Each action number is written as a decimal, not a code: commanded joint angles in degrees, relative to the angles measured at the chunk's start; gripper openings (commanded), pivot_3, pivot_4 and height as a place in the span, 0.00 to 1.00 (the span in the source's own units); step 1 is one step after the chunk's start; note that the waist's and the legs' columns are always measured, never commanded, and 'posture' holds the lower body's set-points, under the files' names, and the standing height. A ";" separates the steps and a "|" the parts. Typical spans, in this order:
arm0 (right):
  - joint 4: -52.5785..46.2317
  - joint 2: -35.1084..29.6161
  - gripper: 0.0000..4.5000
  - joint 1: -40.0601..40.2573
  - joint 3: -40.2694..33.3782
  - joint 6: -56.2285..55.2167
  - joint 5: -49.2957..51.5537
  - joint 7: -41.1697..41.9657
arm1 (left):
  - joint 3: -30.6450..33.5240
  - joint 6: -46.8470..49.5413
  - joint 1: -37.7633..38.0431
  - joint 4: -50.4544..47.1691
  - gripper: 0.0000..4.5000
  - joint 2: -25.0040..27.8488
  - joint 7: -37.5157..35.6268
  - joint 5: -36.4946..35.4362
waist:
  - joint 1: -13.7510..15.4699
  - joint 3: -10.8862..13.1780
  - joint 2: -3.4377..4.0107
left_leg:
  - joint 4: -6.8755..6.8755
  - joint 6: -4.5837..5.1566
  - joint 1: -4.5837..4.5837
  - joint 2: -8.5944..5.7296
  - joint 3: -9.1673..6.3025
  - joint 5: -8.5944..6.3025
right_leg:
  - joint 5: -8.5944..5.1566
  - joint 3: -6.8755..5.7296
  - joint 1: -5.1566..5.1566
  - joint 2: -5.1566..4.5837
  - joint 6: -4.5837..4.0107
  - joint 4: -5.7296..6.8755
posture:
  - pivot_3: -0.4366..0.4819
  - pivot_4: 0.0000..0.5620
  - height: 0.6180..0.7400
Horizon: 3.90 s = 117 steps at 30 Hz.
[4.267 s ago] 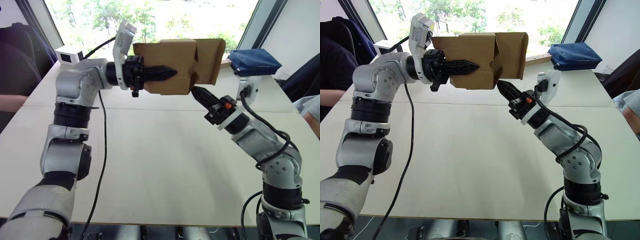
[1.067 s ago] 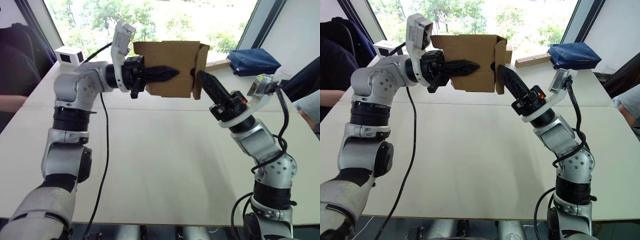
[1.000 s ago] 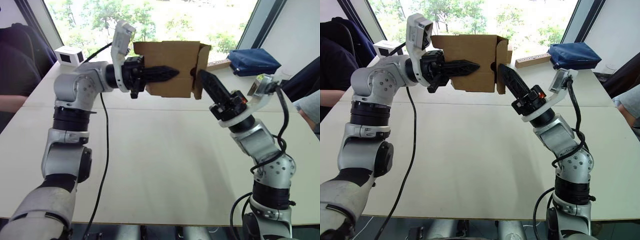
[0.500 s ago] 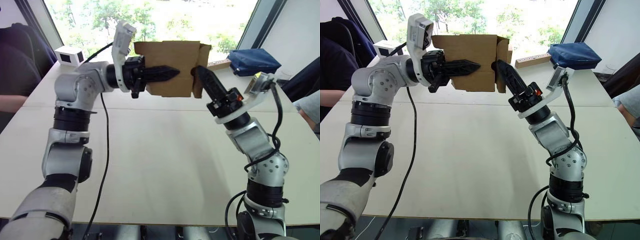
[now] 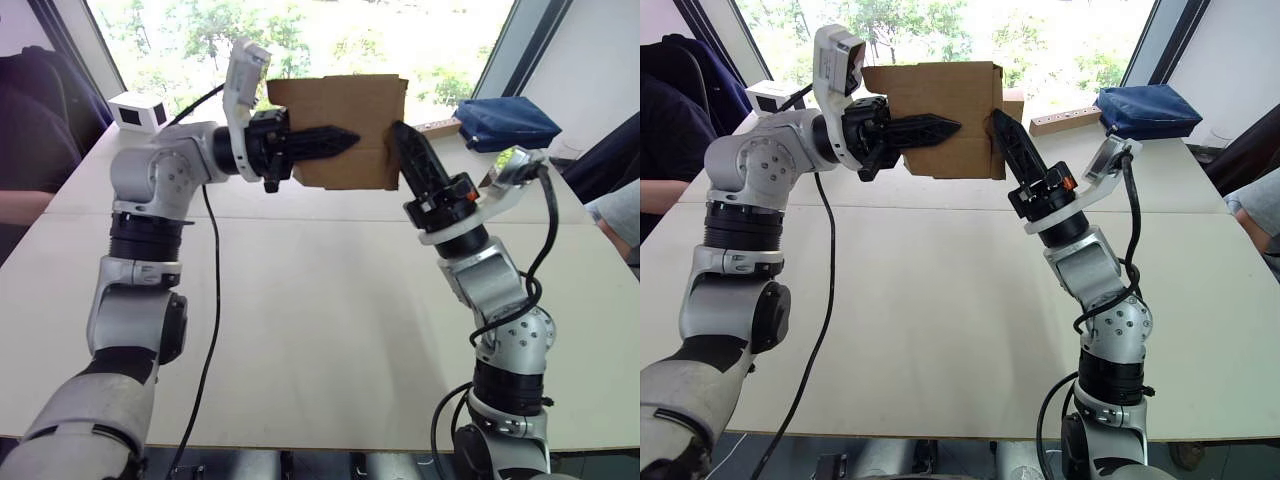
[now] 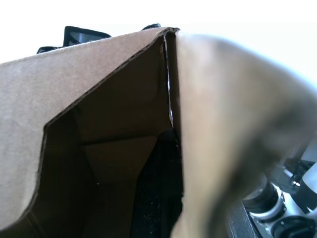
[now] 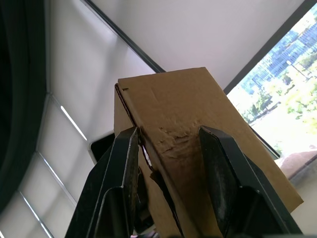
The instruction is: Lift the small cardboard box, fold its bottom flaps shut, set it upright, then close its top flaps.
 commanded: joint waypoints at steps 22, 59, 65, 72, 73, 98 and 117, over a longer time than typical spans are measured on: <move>-3.75 7.29 0.43 0.43 7.34 -3.26 -6.56 -1.64 | 2.05 -1.34 -2.07 0.21 0.00 -1.50 1.88 -0.53 | -0.09 0.01 0.01 | 0.00 -0.01 0.00 0.00 0.00 0.01 | 0.00 0.00 0.00 0.00 0.00 0.00 | 0.48 0.27 1.00; -7.39 1.35 0.01 7.05 8.20 -0.22 -2.73 -3.09 | 1.17 0.86 -0.33 -2.39 0.00 -1.39 1.11 -1.25 | -0.05 0.01 0.01 | -0.01 -0.01 0.00 0.00 -0.01 0.01 | 0.00 0.00 0.00 0.00 0.00 -0.01 | 0.48 0.27 1.00; -8.01 0.40 0.01 8.24 8.62 0.81 -3.44 -2.15 | 0.10 2.27 0.48 -3.57 0.00 -0.06 -0.40 -0.91 | -0.07 0.01 0.01 | -0.01 -0.01 0.00 0.00 -0.01 0.01 | 0.00 0.00 0.00 0.01 0.00 -0.01 | 0.48 0.27 1.00; -9.47 -5.22 0.01 11.94 4.16 1.94 -1.80 -0.42 | -1.34 2.46 -0.49 -2.82 0.00 2.46 -3.32 0.24 | 0.10 0.01 0.01 | -0.01 -0.01 0.00 -0.01 -0.01 0.00 | -0.01 0.00 0.00 0.00 -0.01 -0.02 | 0.48 0.27 1.00; -9.77 -6.56 0.01 12.72 3.60 2.40 -1.29 -0.11 | -1.93 2.52 -0.62 -2.77 0.00 3.03 -3.93 0.52 | 0.06 0.01 0.01 | -0.02 -0.01 0.00 -0.02 -0.01 0.00 | -0.01 0.00 0.00 0.00 -0.01 -0.03 | 0.48 0.27 1.00; -30.66 -56.74 0.01 38.02 -8.54 19.80 -21.93 16.12 | -56.65 10.66 -18.33 -18.38 0.00 11.56 -17.95 30.56 | 0.60 0.05 -0.04 | 0.06 0.19 -0.19 -0.12 0.03 -0.11 | -0.28 0.19 -0.10 0.01 0.29 -0.16 | 0.48 0.27 1.00; -31.33 -53.83 0.01 33.10 -4.65 24.48 -26.17 10.68 | -59.48 25.46 -13.13 -20.38 0.00 1.54 -5.43 28.75 | 1.60 0.02 0.01 | 0.75 0.45 -0.89 -0.21 -0.11 -0.25 | -0.38 0.41 -0.55 0.07 0.23 0.19 | 0.48 0.27 1.00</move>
